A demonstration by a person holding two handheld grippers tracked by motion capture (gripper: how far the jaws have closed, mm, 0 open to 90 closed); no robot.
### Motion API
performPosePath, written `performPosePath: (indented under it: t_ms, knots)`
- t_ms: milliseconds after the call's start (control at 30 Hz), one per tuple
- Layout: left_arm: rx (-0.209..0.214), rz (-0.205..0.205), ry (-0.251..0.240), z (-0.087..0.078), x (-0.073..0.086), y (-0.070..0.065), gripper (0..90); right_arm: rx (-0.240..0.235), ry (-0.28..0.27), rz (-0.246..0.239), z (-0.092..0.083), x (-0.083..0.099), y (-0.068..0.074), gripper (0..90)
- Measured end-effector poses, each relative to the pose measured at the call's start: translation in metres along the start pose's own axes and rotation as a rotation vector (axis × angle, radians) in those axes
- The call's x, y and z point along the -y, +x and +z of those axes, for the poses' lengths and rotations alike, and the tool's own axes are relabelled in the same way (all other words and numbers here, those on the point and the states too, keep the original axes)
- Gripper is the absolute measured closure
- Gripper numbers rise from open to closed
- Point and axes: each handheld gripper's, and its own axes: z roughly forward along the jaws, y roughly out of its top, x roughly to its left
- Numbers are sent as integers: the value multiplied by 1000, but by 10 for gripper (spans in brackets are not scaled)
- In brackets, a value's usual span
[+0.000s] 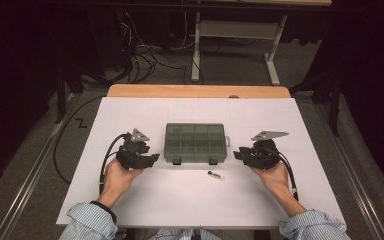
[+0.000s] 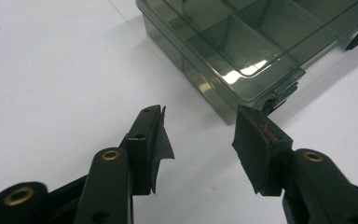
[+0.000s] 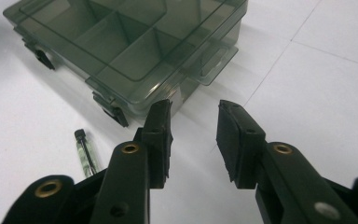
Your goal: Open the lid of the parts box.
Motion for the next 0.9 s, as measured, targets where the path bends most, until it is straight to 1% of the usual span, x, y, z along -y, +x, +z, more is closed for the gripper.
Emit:
performPosePath:
  t_ms: [67,100,133,167,233,267,333,400,433,533,633,700,800,900]
  knots:
    - [4,5,18,0,-1,0,525,-2,22,-13,1,-1,1,692]
    - [13,11,33,1,-1,0,534,-3,41,-25,2,-3,2,707]
    - [13,11,33,1,-1,0,538,-3,41,-25,2,-3,2,707]
    - [19,15,45,2,-2,0,548,-7,60,-41,3,-5,3,723]
    - [21,19,51,2,-2,0,554,-8,65,-50,3,-5,3,730]
    - [22,21,53,2,-2,0,573,-11,87,-62,5,-7,5,750]
    - [30,24,62,3,-3,0,584,-13,94,-69,6,-7,6,760]
    - [45,40,86,6,-3,-1,623,-10,125,-90,8,-9,8,806]
    - [45,40,86,6,-3,-1,636,-10,125,-90,8,-9,8,806]
    - [49,52,104,9,-4,-4,660,-8,155,-108,12,-10,11,855]
    - [46,81,124,14,-7,-9,697,-13,184,-132,15,-12,14,900]
    - [43,89,128,15,-8,-10,712,-16,192,-150,16,-13,16,900]
    - [39,110,138,16,-11,-13,727,-14,199,-156,18,-14,18,900]
    - [41,118,144,18,-12,-15,750,-17,210,-166,19,-15,20,900]
